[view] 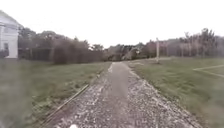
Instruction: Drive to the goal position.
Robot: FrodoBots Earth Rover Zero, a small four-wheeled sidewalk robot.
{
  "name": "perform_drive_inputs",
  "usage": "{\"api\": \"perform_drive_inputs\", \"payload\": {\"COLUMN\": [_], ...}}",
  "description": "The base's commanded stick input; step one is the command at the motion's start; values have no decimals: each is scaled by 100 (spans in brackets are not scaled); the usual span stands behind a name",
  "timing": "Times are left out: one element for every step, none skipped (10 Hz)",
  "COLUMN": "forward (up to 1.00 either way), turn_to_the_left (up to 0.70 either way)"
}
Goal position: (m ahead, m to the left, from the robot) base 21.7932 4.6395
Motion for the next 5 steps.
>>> {"api": "perform_drive_inputs", "payload": {"forward": [68,68,68,68,68], "turn_to_the_left": [-2,0,0,0,0]}}
